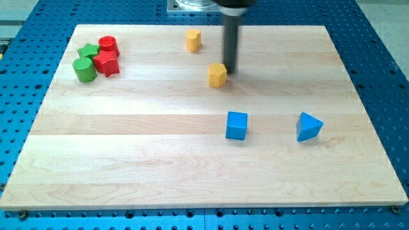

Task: Push the hexagon into the heart

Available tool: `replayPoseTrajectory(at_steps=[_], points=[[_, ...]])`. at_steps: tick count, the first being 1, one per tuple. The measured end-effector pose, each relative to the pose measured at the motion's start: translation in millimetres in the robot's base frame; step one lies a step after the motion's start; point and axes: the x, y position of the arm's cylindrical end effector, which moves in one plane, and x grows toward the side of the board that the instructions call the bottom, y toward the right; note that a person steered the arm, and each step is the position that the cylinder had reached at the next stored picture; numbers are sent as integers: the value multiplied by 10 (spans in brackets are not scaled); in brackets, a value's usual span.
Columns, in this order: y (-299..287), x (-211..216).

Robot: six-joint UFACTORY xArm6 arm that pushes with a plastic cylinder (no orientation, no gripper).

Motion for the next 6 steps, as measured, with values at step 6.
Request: replayPoseTrajectory(at_steps=[6], points=[[-1479,-494]])
